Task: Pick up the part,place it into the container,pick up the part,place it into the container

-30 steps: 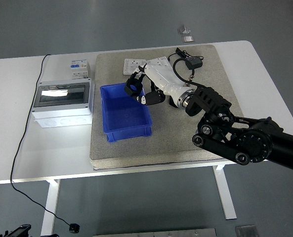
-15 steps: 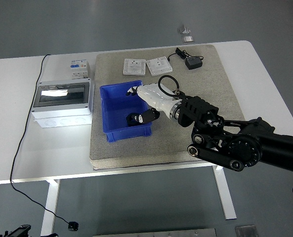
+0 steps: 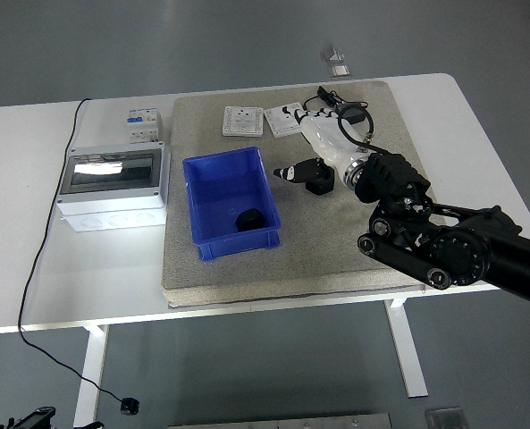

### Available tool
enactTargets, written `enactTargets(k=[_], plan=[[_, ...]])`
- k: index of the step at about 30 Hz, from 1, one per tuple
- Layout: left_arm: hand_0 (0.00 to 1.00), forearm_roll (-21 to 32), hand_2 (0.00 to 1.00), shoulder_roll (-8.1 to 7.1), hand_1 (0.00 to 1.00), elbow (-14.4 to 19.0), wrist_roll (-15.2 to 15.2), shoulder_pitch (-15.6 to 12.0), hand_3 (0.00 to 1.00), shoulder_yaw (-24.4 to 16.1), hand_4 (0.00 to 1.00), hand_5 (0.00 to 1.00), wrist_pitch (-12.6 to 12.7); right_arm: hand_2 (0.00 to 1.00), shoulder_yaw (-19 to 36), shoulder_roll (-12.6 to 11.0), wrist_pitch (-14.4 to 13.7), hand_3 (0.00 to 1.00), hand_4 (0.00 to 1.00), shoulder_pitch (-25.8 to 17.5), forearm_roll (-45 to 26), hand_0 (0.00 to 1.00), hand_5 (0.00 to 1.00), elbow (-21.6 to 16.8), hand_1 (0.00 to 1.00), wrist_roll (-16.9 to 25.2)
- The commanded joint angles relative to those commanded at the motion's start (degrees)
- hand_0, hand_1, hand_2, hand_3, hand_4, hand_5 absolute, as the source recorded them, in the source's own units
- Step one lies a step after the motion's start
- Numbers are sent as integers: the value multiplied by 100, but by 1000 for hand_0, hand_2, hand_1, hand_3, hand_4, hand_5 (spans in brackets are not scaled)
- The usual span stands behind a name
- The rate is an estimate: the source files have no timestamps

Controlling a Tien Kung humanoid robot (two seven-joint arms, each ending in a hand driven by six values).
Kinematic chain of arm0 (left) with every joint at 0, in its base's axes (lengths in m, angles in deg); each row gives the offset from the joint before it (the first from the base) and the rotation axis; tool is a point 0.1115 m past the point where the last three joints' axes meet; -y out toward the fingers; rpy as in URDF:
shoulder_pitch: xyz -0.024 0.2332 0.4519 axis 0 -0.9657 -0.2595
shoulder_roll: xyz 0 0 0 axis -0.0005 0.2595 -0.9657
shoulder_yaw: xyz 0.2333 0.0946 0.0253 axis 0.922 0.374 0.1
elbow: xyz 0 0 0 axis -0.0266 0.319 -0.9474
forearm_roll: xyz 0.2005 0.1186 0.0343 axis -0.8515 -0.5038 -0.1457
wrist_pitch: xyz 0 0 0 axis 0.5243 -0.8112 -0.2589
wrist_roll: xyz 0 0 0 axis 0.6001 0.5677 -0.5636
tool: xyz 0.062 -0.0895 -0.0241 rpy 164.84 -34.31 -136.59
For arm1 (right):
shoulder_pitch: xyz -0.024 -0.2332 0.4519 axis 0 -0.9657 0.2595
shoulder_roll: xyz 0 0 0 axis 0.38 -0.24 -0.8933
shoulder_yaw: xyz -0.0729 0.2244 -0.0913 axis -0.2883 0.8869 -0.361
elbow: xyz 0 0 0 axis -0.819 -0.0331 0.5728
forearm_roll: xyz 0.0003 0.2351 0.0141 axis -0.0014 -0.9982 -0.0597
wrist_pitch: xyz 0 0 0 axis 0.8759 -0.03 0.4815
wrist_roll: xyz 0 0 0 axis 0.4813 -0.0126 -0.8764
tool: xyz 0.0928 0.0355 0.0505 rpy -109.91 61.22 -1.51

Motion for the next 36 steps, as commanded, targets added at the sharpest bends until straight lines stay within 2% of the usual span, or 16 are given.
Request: enactTargets(k=[9,16,17,22,23,28,29,34,36], plan=[[660,-69,668,2,667,1,-5,32,583,-33,657,596,-10,886,-815,355,191,930,882,172,-816,998,391,1061,911,43],[659,-103,667,7,666,0,1,61,582,-32,657,596,-29,888,-1529,711,-38,924,895,214,-1654,998,397,1821,906,374],[659,-107,666,4,665,0,4,62,582,-33,657,596,-31,858,-1612,749,-102,909,897,224,-1789,926,395,1889,825,433],[659,-165,666,-3,665,0,-1,79,582,-57,657,596,-45,858,-1812,758,-400,909,897,287,-2210,926,395,2031,825,547],[659,-174,667,-5,665,-1,-1,82,582,-60,657,595,-48,703,-1815,758,-418,802,785,300,-2221,680,305,2047,557,535],[659,-196,667,-10,665,-2,8,86,582,-64,657,595,-54,703,-1708,758,-322,802,785,330,-2129,680,305,2100,557,431],[659,-201,666,-10,664,-3,10,86,582,-65,657,595,-56,581,-1674,758,-265,653,568,326,-2096,507,180,2109,376,404],[659,-213,666,-7,664,-6,21,91,582,-59,657,595,-62,581,-1559,758,-66,653,568,305,-1998,507,180,2137,376,328],[659,-226,666,-7,664,-6,21,94,581,-61,658,597,-67,612,-1534,758,-24,661,568,298,-1971,510,166,2139,389,310]])
